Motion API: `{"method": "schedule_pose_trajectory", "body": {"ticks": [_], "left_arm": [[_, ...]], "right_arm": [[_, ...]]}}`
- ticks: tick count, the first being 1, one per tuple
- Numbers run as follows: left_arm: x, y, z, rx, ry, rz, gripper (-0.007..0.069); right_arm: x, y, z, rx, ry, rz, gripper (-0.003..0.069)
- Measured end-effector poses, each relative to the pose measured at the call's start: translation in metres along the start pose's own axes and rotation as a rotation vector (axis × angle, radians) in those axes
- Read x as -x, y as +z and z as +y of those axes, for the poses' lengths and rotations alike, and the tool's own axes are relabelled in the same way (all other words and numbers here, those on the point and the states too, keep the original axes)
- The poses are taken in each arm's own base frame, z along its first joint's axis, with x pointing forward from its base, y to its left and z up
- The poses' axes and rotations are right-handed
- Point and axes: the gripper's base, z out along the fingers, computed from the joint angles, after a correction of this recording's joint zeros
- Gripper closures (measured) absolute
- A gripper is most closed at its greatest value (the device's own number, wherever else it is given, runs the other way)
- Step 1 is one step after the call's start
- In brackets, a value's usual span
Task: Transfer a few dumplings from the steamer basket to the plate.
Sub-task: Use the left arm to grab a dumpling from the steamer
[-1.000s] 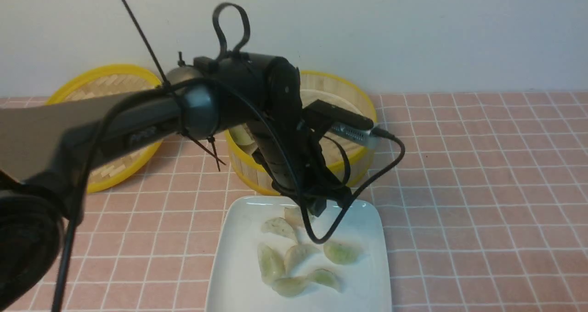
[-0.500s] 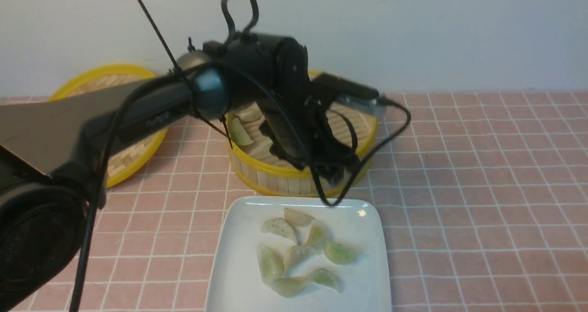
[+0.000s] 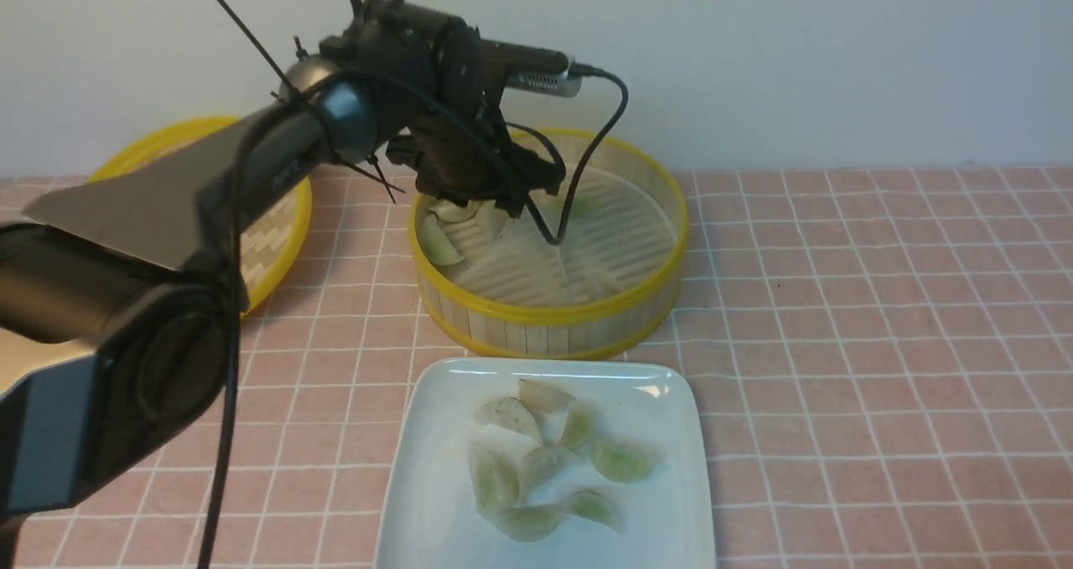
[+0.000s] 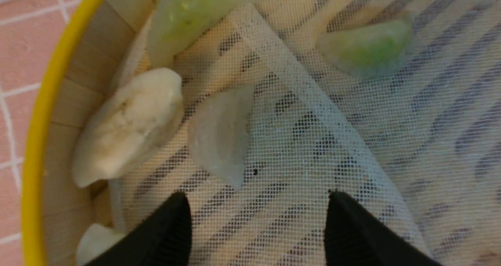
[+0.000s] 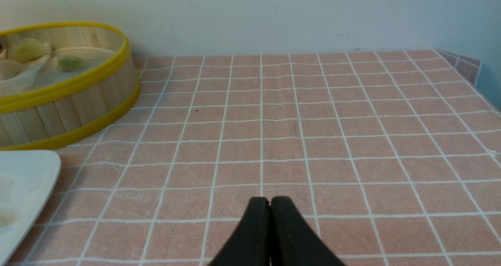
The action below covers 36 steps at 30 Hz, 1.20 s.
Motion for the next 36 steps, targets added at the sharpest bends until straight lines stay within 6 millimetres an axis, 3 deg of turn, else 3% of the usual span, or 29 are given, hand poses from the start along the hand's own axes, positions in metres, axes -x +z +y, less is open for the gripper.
{"method": "schedule_pose_trajectory", "body": {"ticks": [3,7,16,24,26,31,36], "left_arm": [[-0.006,0.02,0.0,0.003,0.003,0.006,0.0211],[-0.007,0.031,0.003,0.028,0.027,-0.011,0.0211],[0.001,0.033,0.004,0.044,0.057,-0.098,0.0211],[-0.004,0.044,0.004,0.046,0.058,-0.083,0.0225],[-0.005,0.045,0.004,0.046,0.058,-0.082,0.0241],[-0.004,0.044,0.004,0.046,0.058,-0.084,0.0442],[0.0,0.029,0.004,0.049,0.056,-0.081,0.0438]], "right_arm": [[0.0,0.0,0.0,0.0,0.0,0.0,0.0672],[0.0,0.0,0.0,0.0,0.0,0.0,0.0672],[0.0,0.0,0.0,0.0,0.0,0.0,0.0672],[0.0,0.0,0.0,0.0,0.0,0.0,0.0672],[0.0,0.0,0.0,0.0,0.0,0.0,0.0672],[0.0,0.0,0.0,0.0,0.0,0.0,0.0672],[0.0,0.0,0.0,0.0,0.0,0.0,0.0672]]}}
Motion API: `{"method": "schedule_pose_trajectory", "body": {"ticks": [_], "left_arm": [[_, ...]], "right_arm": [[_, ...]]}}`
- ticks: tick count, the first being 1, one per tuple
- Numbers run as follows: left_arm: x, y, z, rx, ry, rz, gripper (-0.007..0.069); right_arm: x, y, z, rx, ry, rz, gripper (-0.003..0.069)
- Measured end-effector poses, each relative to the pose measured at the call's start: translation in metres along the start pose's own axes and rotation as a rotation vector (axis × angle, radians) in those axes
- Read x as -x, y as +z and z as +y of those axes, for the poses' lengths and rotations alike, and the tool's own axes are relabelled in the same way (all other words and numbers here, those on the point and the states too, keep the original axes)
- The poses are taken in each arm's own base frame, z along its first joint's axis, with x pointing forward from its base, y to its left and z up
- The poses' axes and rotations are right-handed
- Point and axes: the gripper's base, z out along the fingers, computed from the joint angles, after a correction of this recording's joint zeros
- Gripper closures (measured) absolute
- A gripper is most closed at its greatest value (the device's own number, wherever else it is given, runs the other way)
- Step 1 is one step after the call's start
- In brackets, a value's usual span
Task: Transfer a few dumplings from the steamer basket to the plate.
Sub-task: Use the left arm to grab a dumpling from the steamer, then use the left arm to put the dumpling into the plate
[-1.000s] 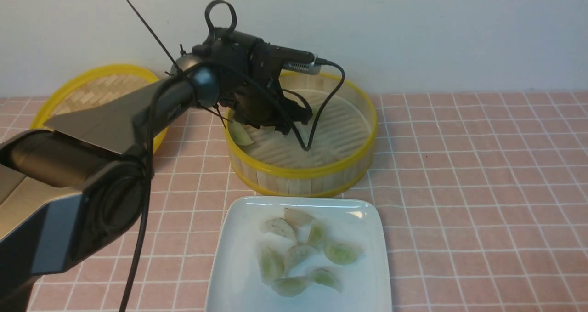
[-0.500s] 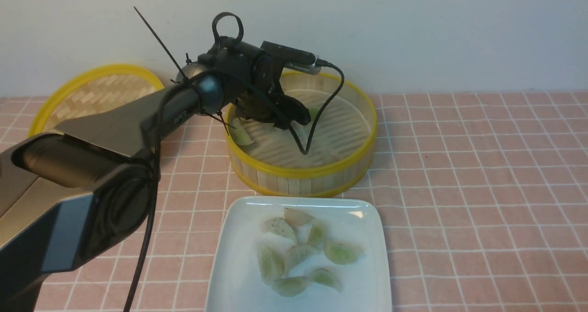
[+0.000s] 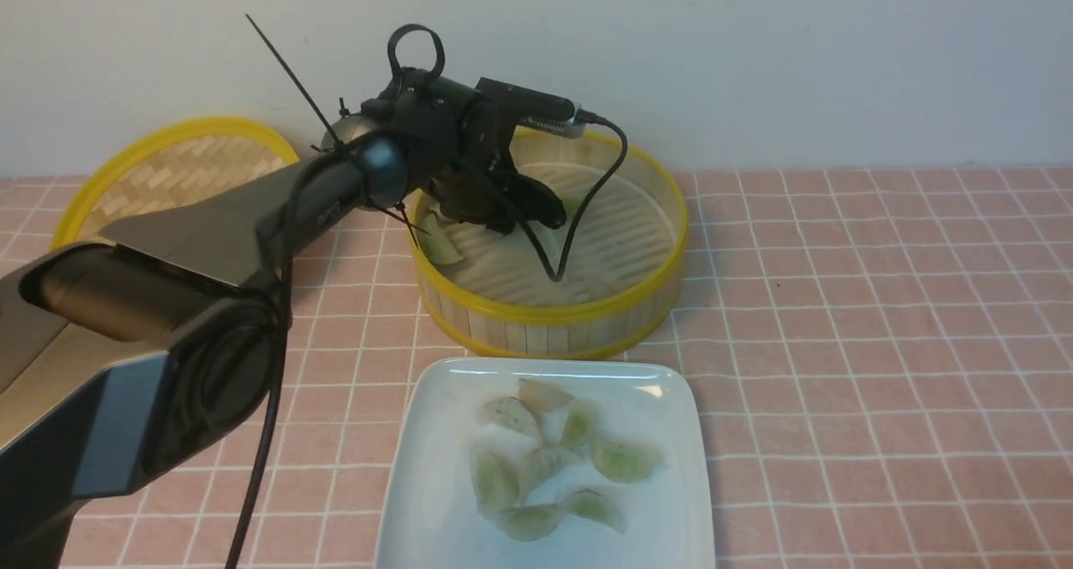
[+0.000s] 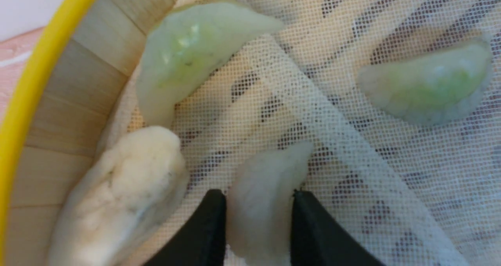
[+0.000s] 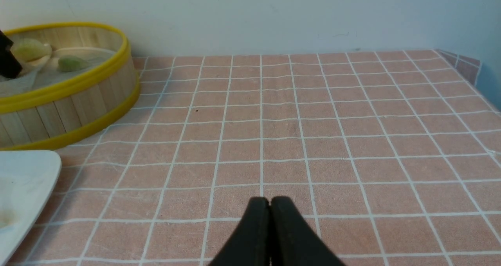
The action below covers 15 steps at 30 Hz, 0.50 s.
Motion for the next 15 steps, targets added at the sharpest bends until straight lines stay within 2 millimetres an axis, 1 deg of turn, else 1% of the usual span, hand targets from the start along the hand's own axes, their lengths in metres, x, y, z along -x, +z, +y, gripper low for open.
{"method": "schedule_pose_trajectory", "body": {"ticks": [1,2,3,4,5,6,9,11,12,13,15], "left_arm": [[0.002,-0.006,0.0,0.001,-0.001,0.001,0.0438],[0.007,-0.019,0.001,0.004,-0.002,0.005,0.0438],[0.007,-0.019,0.001,0.004,-0.002,0.005,0.0438],[0.015,-0.044,0.003,0.008,0.003,0.0,0.0438],[0.018,-0.058,0.004,0.01,0.007,0.011,0.0438],[0.022,-0.076,0.005,0.009,0.012,0.013,0.0438],[0.024,-0.14,0.008,-0.013,0.058,0.102,0.0438],[0.025,-0.182,0.008,-0.051,0.089,0.106,0.0438],[0.025,-0.185,0.008,-0.056,0.092,0.1,0.0438],[0.025,-0.21,0.007,-0.087,0.104,0.075,0.0438],[0.018,-0.237,0.004,-0.147,0.105,0.059,0.0438]], "right_arm": [[0.0,0.0,0.0,0.0,0.0,0.0,0.0672],[0.0,0.0,0.0,0.0,0.0,0.0,0.0672],[0.0,0.0,0.0,0.0,0.0,0.0,0.0672],[0.0,0.0,0.0,0.0,0.0,0.0,0.0672],[0.0,0.0,0.0,0.0,0.0,0.0,0.0672],[0.0,0.0,0.0,0.0,0.0,0.0,0.0672],[0.0,0.0,0.0,0.0,0.0,0.0,0.0672],[0.0,0.0,0.0,0.0,0.0,0.0,0.0672],[0.0,0.0,0.0,0.0,0.0,0.0,0.0672],[0.0,0.0,0.0,0.0,0.0,0.001,0.0672],[0.0,0.0,0.0,0.0,0.0,0.001,0.0672]]}}
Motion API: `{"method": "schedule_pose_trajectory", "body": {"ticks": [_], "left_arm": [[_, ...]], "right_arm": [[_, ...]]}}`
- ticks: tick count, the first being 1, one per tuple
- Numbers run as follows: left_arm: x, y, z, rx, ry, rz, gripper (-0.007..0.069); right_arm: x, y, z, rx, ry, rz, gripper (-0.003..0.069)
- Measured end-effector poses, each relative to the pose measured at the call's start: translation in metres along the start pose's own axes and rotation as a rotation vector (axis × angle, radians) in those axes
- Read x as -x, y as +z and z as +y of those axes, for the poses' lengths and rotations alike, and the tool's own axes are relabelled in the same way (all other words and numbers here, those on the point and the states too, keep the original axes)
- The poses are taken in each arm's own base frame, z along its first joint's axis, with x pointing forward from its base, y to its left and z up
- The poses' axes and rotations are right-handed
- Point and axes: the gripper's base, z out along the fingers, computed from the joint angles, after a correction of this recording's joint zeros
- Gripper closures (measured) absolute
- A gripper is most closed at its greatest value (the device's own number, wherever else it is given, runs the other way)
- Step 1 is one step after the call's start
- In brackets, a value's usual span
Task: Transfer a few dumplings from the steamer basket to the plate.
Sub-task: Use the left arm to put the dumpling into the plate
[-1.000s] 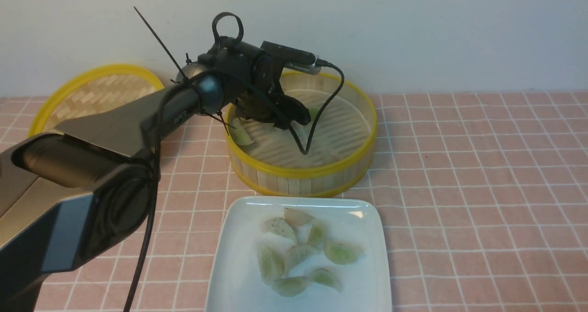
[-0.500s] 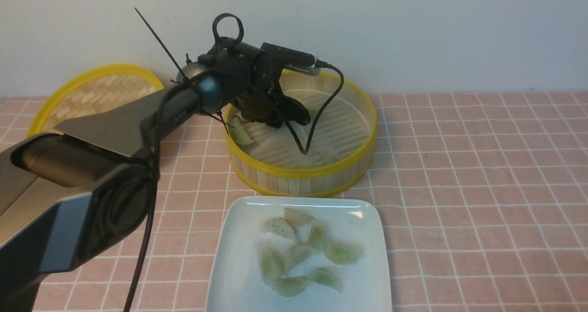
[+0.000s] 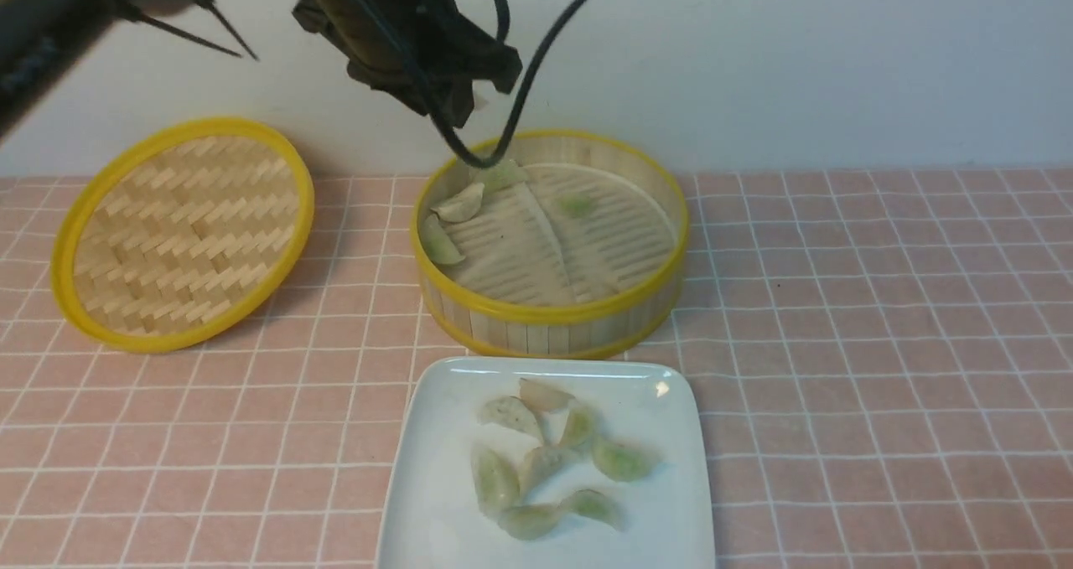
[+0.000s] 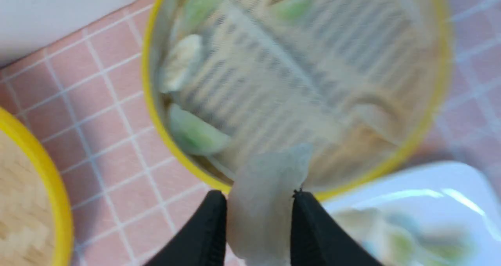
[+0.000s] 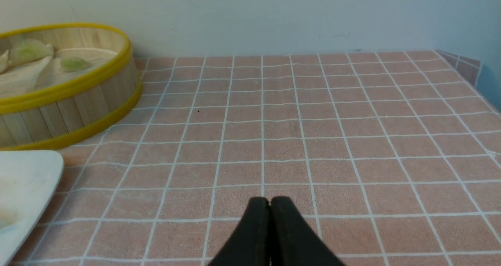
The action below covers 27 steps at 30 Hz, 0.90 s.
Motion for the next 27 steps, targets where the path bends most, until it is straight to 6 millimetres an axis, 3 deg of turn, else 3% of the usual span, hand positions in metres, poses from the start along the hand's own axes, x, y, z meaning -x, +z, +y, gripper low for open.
{"method": "schedule_pose_trajectory", "body": {"ticks": [2,4,9,11,13,20,22,25,26,27], "left_arm": [[-0.011,-0.01,-0.006,-0.041,-0.005,0.013,0.0438],[-0.041,-0.013,-0.017,-0.087,-0.006,0.092,0.0438],[-0.123,0.021,-0.041,-0.12,0.001,0.338,0.0438],[-0.137,0.035,-0.048,-0.124,0.009,0.339,0.0438],[-0.165,0.064,-0.06,-0.129,0.033,0.355,0.0438],[-0.183,0.1,-0.063,-0.109,0.048,0.378,0.0424],[-0.184,0.102,-0.063,-0.108,0.049,0.391,0.0375],[-0.182,0.1,-0.062,-0.095,0.068,0.397,0.0229],[-0.182,0.1,-0.062,-0.094,0.068,0.395,0.0229],[-0.177,0.097,-0.062,-0.088,0.074,0.395,0.0155]], "right_arm": [[0.0,0.0,0.0,0.0,0.0,0.0,0.0672],[0.0,0.0,0.0,0.0,0.0,0.0,0.0672],[0.0,0.0,0.0,0.0,0.0,0.0,0.0672],[0.0,0.0,0.0,0.0,0.0,0.0,0.0672],[0.0,0.0,0.0,0.0,0.0,0.0,0.0672],[0.0,0.0,0.0,0.0,0.0,0.0,0.0672],[0.0,0.0,0.0,0.0,0.0,0.0,0.0672],[0.0,0.0,0.0,0.0,0.0,0.0,0.0672],[0.0,0.0,0.0,0.0,0.0,0.0,0.0672],[0.0,0.0,0.0,0.0,0.0,0.0,0.0672]]}}
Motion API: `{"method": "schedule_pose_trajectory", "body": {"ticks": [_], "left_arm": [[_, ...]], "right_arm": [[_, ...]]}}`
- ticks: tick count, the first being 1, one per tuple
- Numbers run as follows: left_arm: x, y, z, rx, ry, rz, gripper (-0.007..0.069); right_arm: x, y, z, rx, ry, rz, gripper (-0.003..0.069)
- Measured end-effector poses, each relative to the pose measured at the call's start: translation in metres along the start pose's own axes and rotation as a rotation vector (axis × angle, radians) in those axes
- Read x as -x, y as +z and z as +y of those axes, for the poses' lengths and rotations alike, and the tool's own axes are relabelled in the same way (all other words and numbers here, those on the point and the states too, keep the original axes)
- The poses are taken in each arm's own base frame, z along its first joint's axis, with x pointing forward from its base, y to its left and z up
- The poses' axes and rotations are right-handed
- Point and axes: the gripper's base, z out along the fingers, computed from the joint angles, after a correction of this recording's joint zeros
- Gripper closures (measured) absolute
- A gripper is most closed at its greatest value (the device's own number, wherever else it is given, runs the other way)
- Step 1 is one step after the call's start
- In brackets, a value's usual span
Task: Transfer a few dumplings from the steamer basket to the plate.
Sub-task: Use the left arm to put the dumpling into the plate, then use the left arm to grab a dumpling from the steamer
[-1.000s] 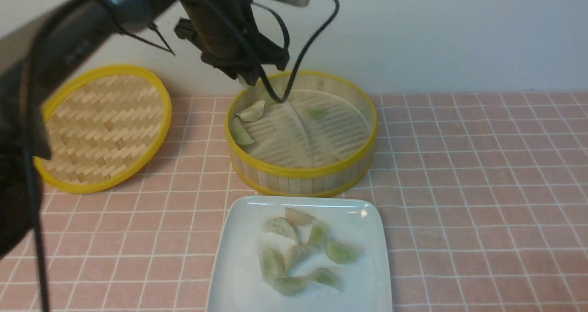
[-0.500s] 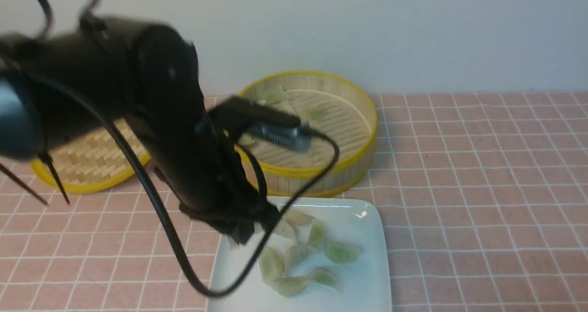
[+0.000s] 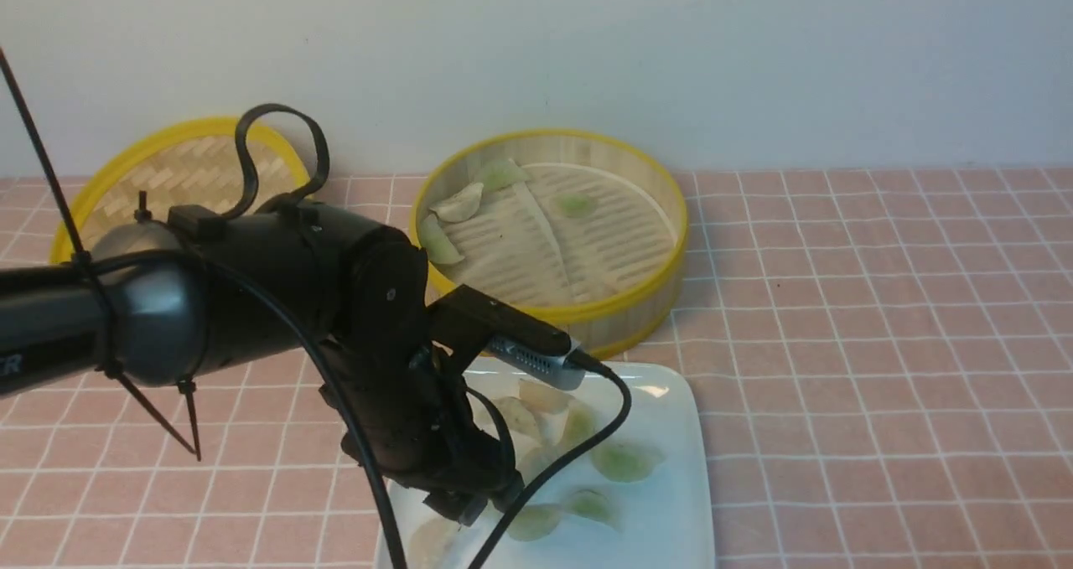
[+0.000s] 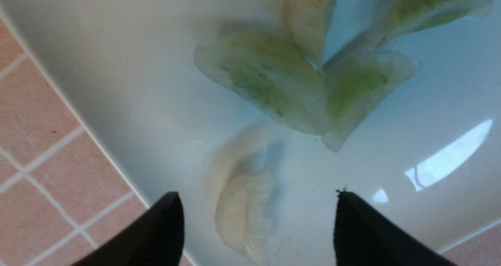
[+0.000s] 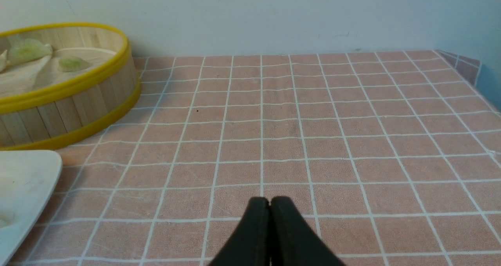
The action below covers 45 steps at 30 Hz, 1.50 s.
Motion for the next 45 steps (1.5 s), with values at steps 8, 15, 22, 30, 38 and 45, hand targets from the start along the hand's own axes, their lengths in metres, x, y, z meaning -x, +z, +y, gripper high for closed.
{"method": "schedule_pose_trajectory", "body": {"ticks": [8,15,22,30,38,45], "left_arm": [[0.059,-0.062,0.018,0.113,-0.063,-0.237,0.0125],[0.131,-0.096,0.078,0.198,-0.18,-0.368,0.0223],[0.182,-0.045,0.102,0.224,-0.107,-0.368,0.0231],[0.203,0.012,0.116,0.287,-0.005,-0.386,0.0231],[0.209,0.05,0.127,0.361,0.056,-0.389,0.0231],[0.21,0.066,0.13,0.366,0.049,-0.379,0.0232]], "right_arm": [[0.0,0.0,0.0,0.0,0.0,0.0,0.0672],[0.0,0.0,0.0,0.0,0.0,0.0,0.0672],[0.0,0.0,0.0,0.0,0.0,0.0,0.0672],[0.0,0.0,0.0,0.0,0.0,0.0,0.0672],[0.0,0.0,0.0,0.0,0.0,0.0,0.0672],[0.0,0.0,0.0,0.0,0.0,0.0,0.0672]]}}
